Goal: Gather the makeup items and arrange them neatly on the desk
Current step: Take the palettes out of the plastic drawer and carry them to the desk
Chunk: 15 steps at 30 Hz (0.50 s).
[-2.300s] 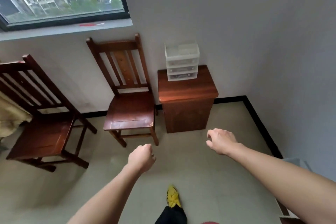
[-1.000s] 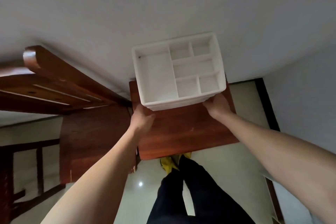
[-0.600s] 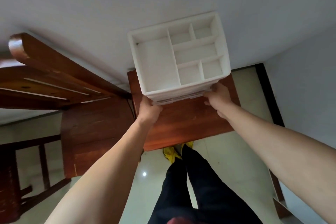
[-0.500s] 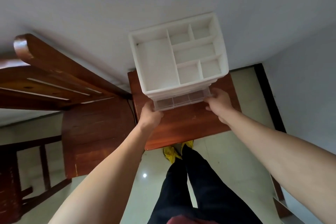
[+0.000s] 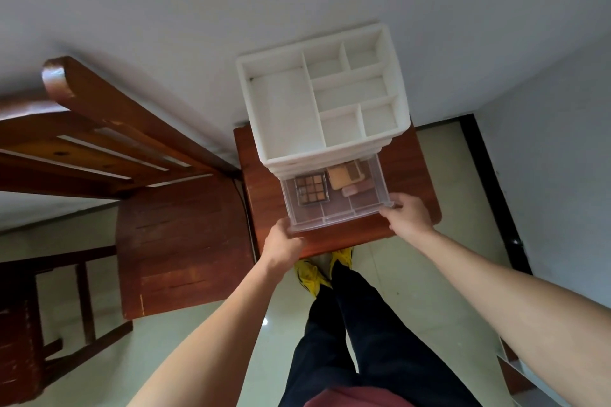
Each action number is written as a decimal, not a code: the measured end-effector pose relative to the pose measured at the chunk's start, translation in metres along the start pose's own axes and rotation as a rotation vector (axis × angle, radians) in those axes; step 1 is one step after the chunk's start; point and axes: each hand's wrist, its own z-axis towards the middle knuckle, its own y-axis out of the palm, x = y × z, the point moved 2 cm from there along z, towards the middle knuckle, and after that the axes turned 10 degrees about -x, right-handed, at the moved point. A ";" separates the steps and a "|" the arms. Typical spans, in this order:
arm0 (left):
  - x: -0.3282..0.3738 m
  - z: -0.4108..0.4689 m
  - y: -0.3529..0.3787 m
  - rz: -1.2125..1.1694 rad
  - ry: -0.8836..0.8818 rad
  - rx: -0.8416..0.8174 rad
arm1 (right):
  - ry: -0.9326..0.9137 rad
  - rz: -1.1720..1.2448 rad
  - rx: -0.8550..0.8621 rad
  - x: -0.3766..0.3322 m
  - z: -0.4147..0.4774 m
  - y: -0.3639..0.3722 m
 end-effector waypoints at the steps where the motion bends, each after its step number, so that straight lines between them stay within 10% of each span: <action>1: 0.000 0.001 -0.002 0.024 0.002 -0.003 | -0.003 -0.072 -0.003 -0.003 -0.002 -0.002; 7: 0.002 -0.011 -0.007 0.231 0.030 0.057 | -0.377 -0.620 0.138 -0.035 -0.013 -0.012; 15: 0.016 -0.028 -0.007 0.457 0.224 0.293 | -0.556 -1.038 -0.132 -0.068 0.022 0.032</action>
